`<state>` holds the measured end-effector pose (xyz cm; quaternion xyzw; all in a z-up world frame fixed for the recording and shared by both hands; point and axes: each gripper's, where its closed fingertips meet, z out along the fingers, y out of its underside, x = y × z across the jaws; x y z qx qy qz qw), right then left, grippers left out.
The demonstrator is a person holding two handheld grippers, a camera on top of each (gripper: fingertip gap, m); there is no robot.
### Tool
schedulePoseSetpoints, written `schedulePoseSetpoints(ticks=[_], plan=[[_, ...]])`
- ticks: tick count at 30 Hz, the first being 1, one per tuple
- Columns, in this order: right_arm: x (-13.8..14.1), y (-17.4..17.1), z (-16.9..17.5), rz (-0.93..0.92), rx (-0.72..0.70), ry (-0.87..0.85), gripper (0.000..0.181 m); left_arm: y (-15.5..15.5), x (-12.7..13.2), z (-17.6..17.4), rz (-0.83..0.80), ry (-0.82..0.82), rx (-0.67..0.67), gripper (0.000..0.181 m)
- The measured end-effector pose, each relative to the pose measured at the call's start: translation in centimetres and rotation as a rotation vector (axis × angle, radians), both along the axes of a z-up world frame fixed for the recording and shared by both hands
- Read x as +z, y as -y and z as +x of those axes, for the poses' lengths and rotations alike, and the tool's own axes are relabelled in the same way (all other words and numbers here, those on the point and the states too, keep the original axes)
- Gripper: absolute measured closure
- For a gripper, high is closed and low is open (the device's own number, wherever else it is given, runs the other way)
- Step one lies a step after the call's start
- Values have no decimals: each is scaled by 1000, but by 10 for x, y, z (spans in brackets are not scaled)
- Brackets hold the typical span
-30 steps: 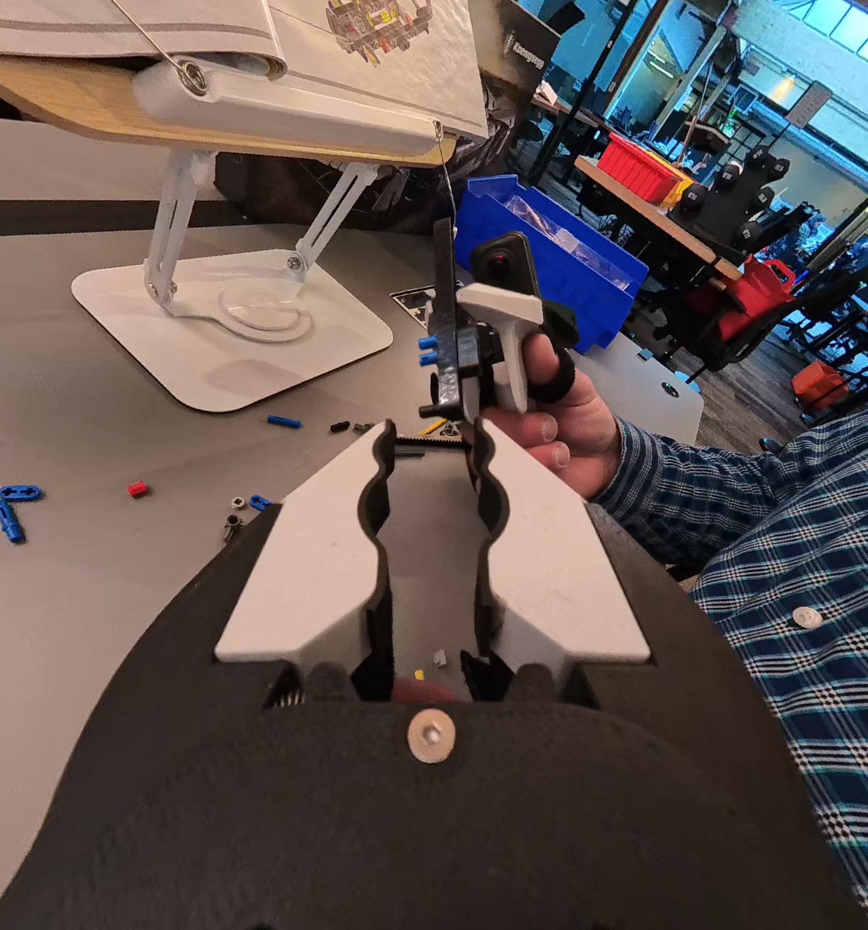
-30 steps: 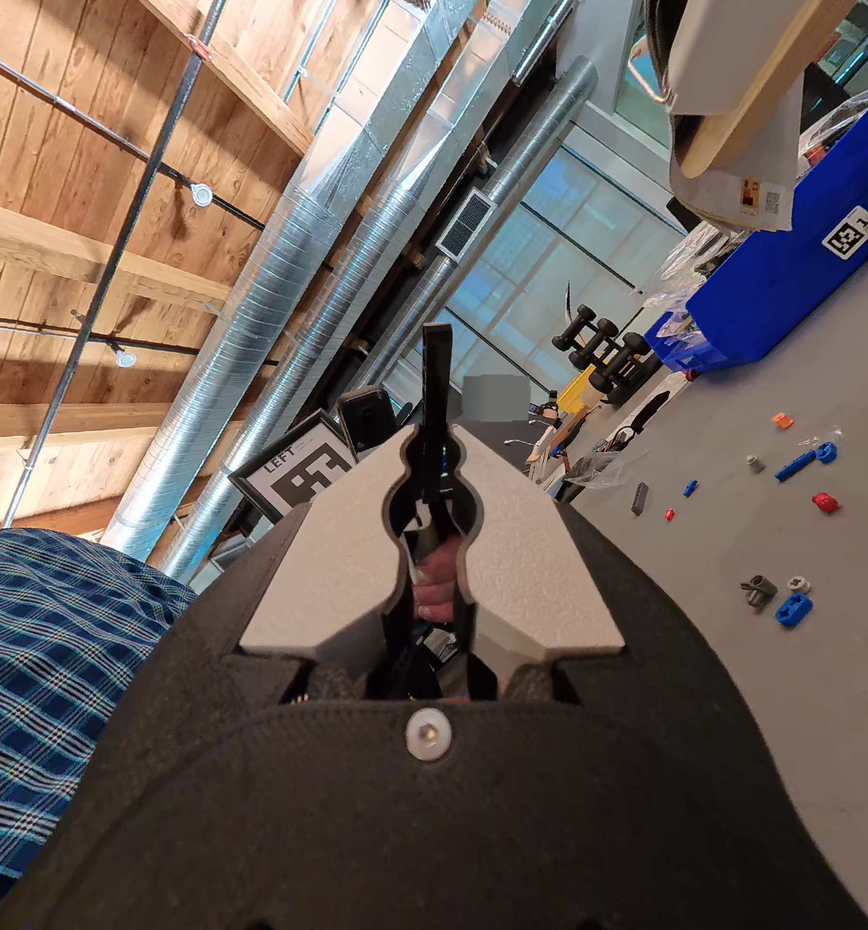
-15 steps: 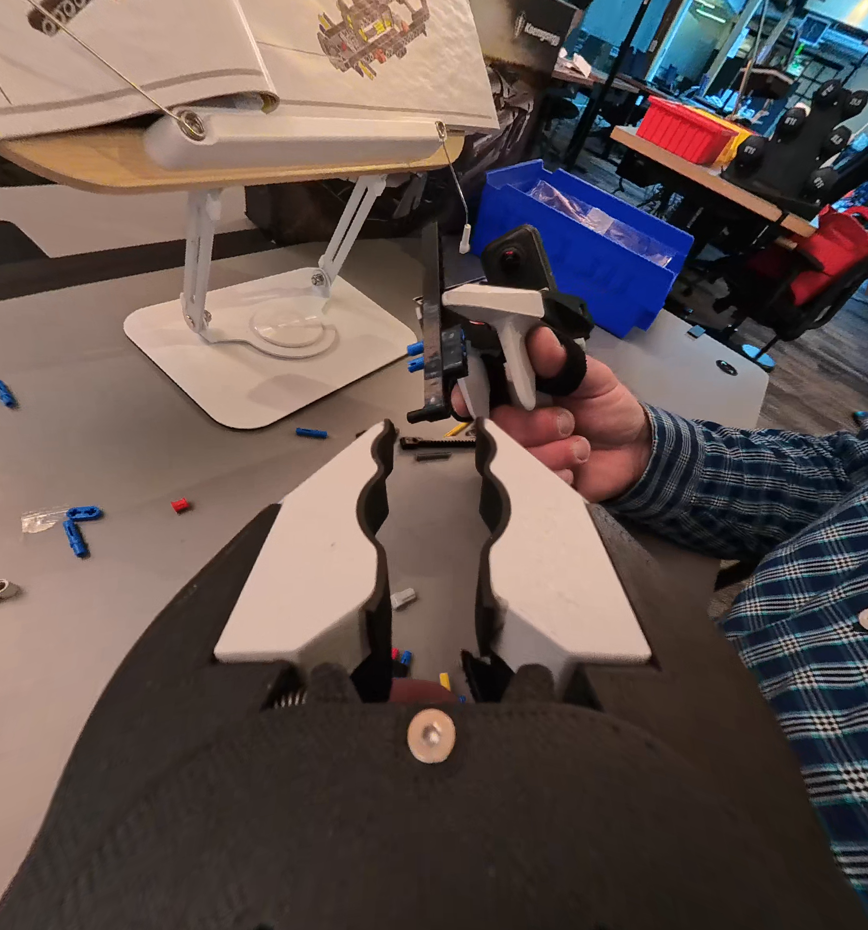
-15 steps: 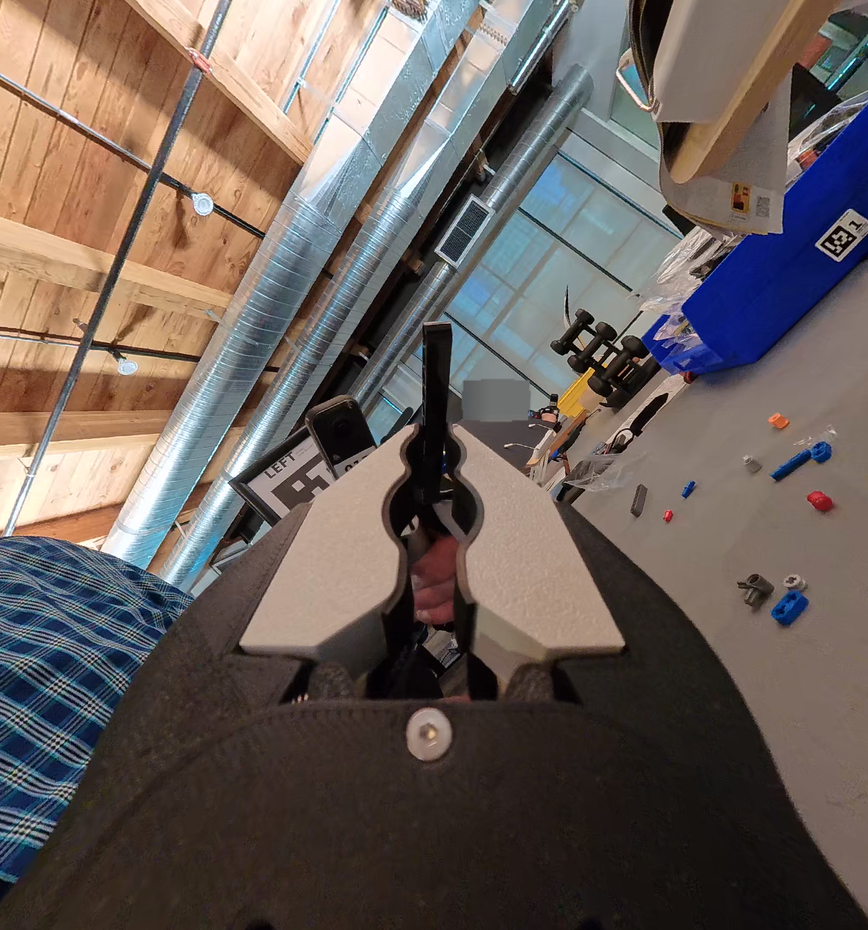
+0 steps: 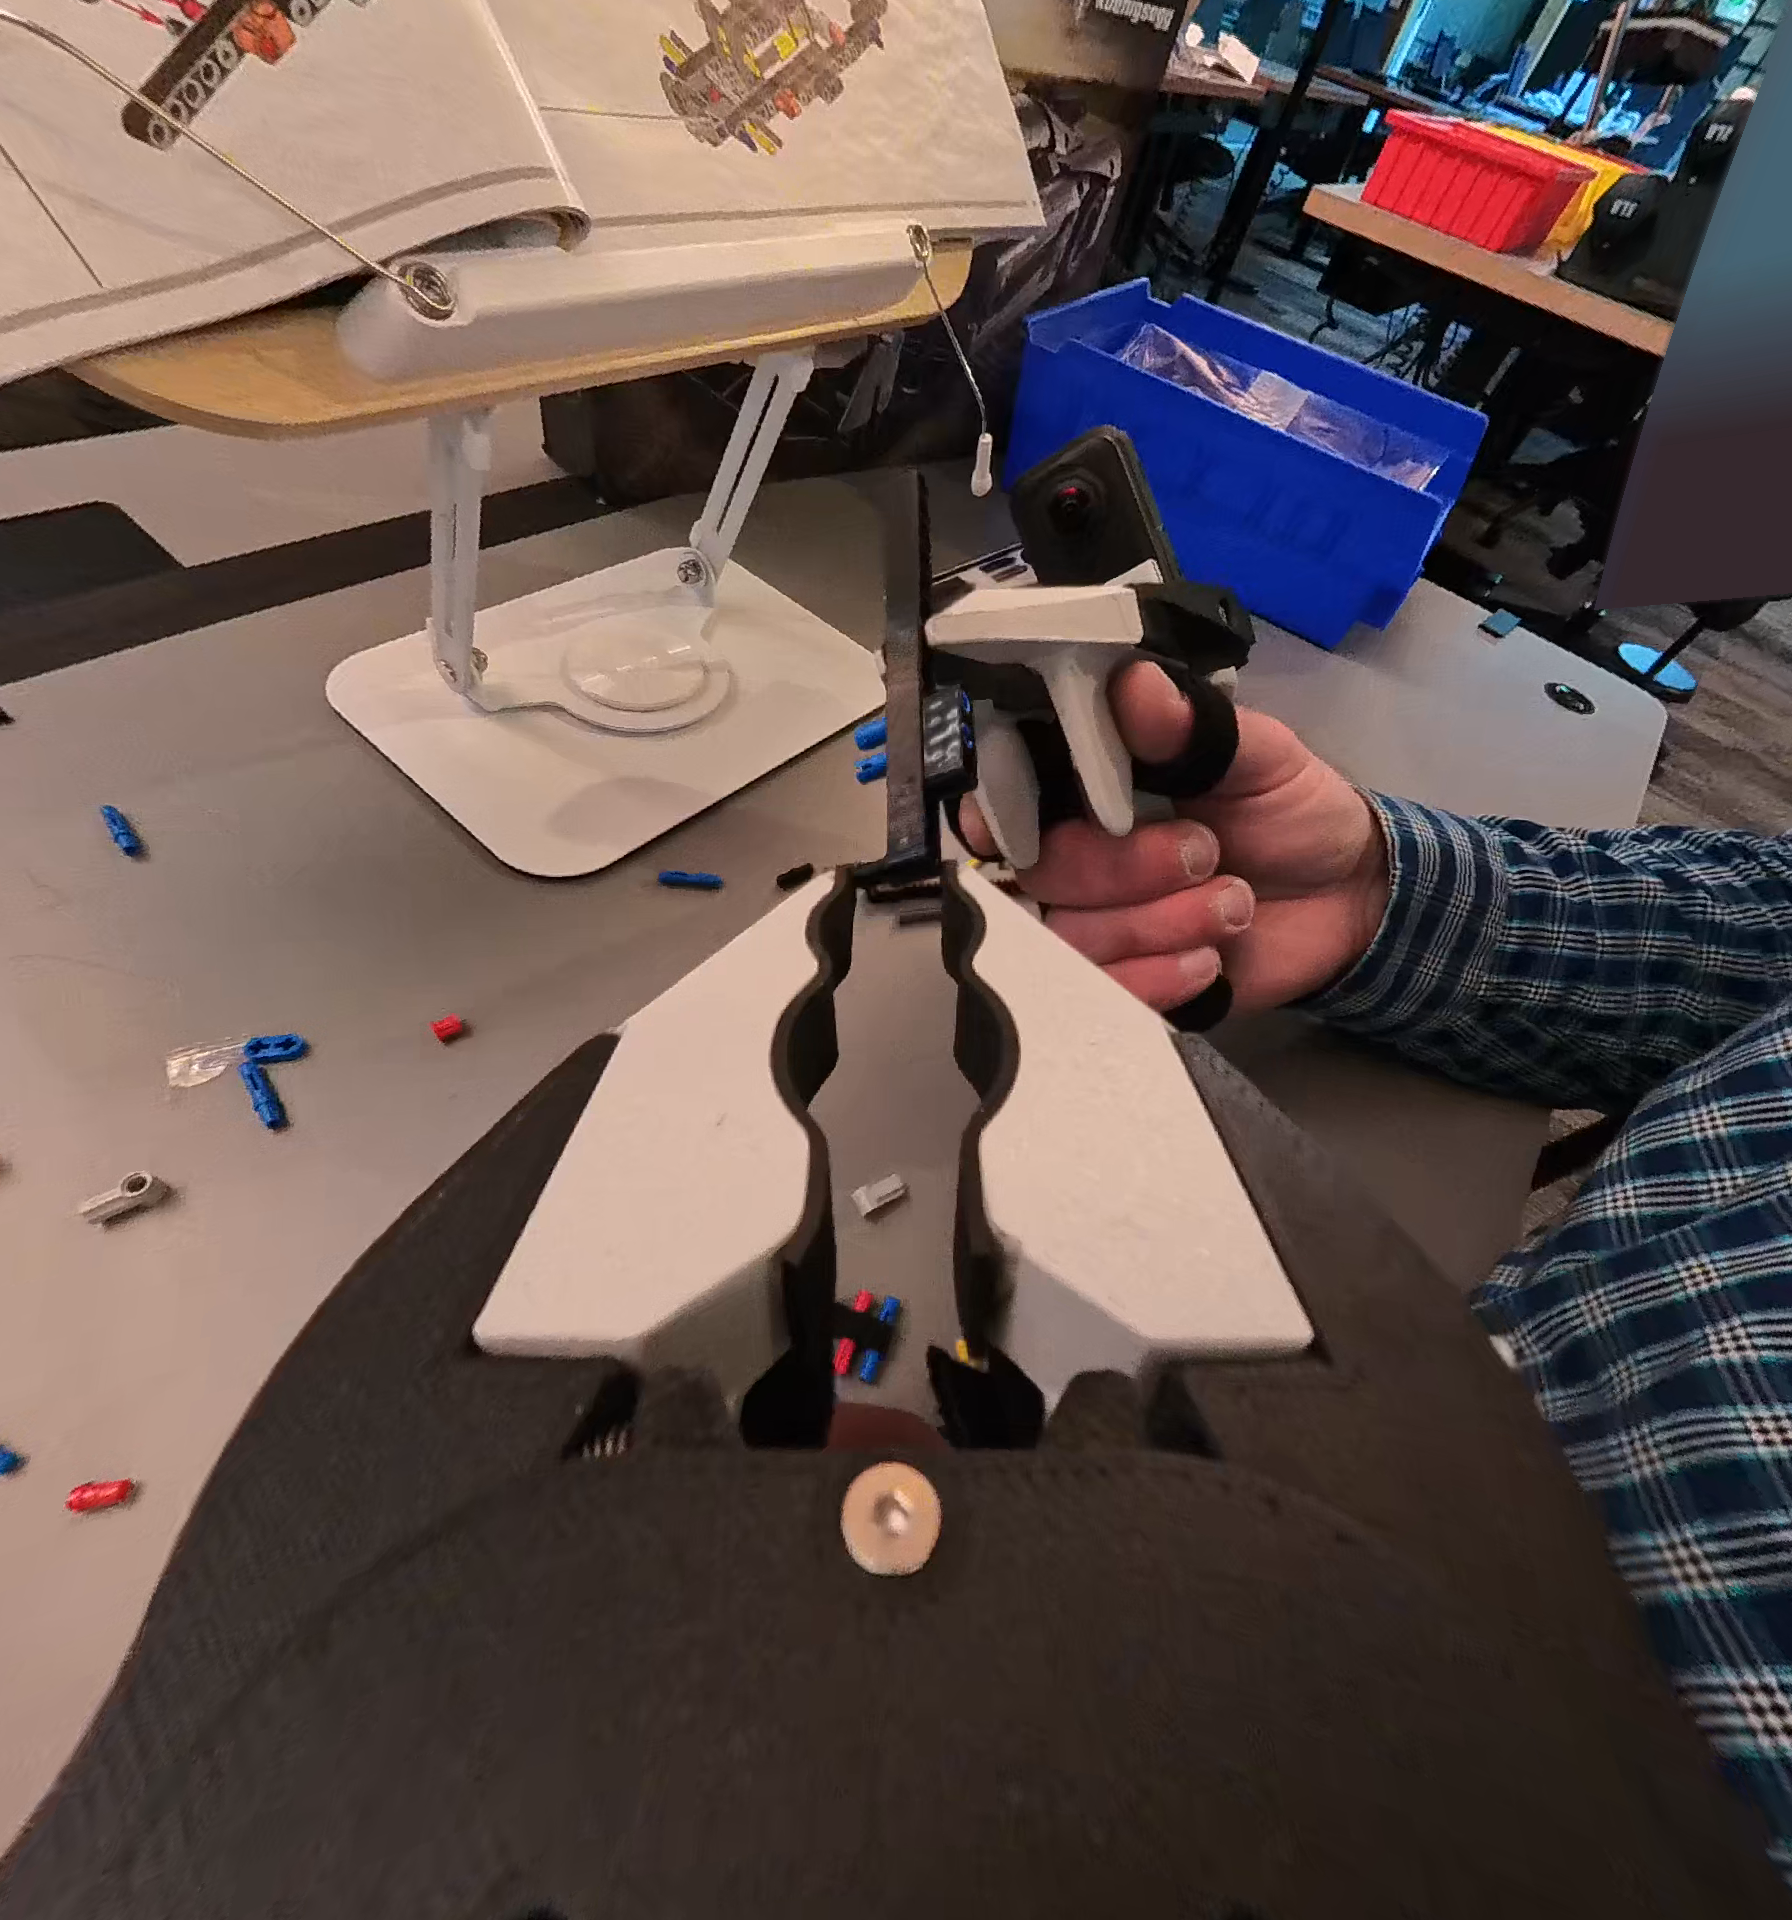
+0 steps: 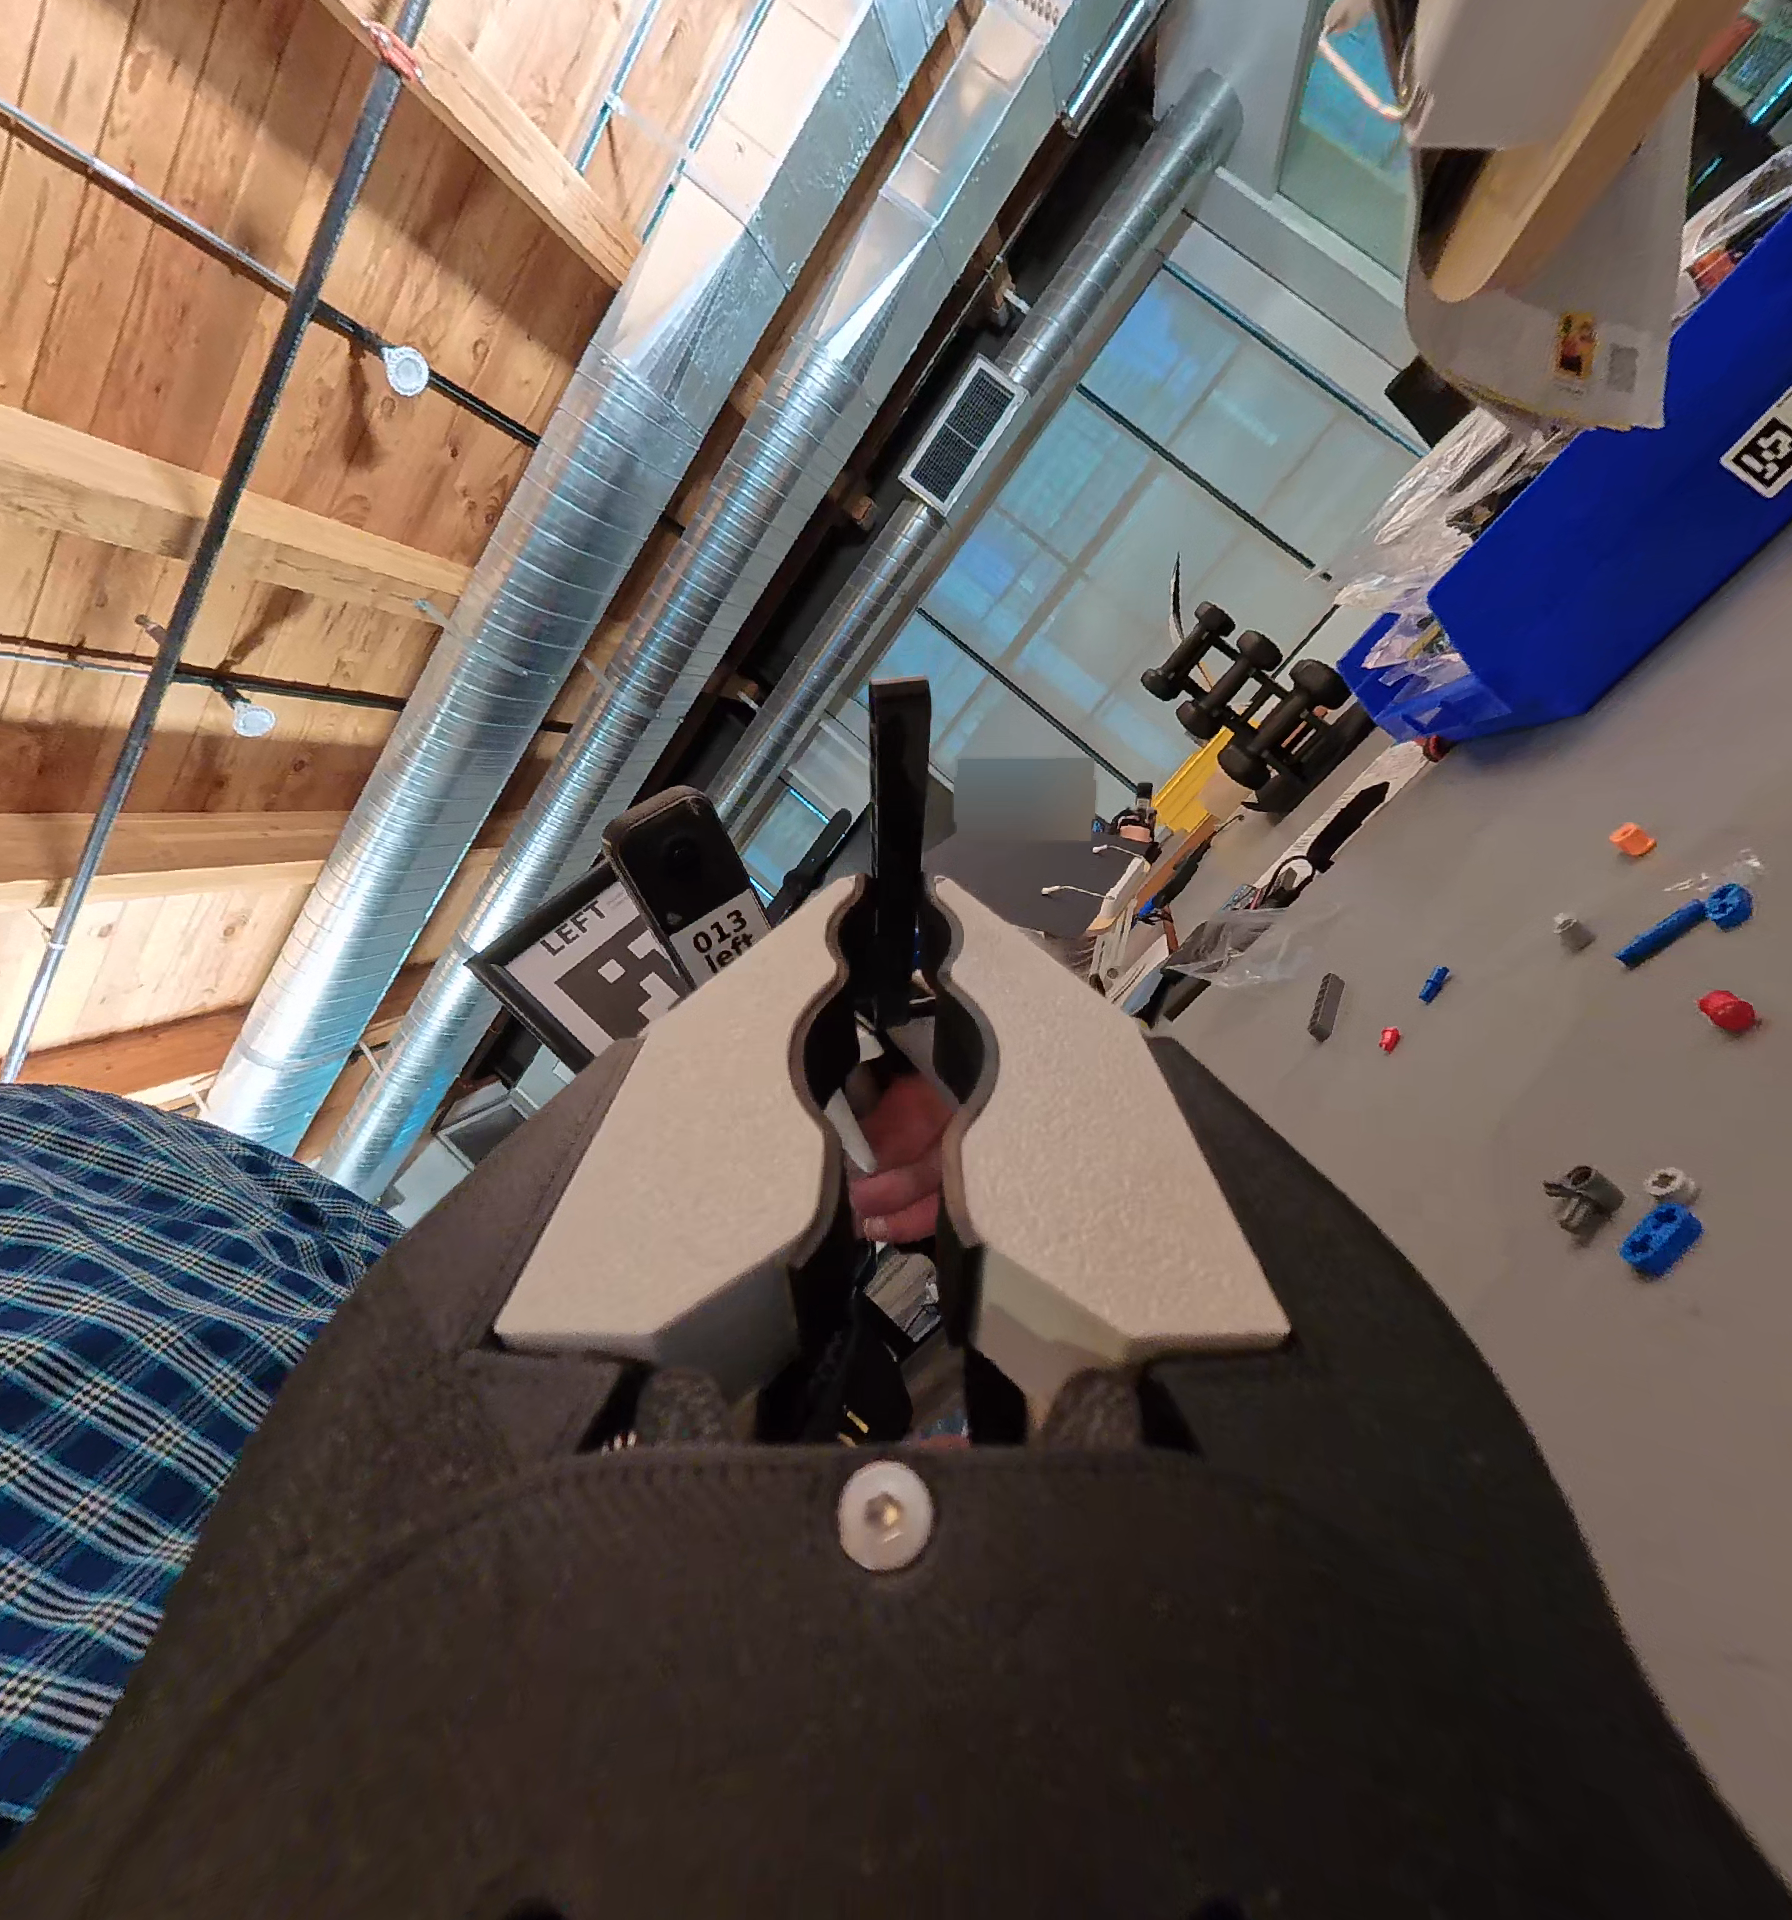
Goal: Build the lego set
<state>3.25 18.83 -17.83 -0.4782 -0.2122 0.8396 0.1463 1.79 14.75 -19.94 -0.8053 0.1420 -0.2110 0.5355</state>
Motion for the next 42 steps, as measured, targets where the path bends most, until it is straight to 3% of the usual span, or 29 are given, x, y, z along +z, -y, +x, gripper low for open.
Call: schedulePoseSetpoints(ticks=[7,11,16,24,26,42], plan=[[-5,4,-4,1,10,15,177,3,-2,-8,3,-3,21,168],[-6,2,-4,-8,5,15,177,4,-2,-11,30,-45,37,160],[-6,2,-4,-10,5,16,178,2,1,-12,164,-349,80,151],[-5,3,-4,-12,10,14,176,-5,0,-7,270,-690,119,167],[-5,3,-4,-15,8,14,176,-5,-1,-5,281,-707,114,174],[-7,-1,-4,-58,18,6,172,-5,3,-8,295,-689,100,176]])
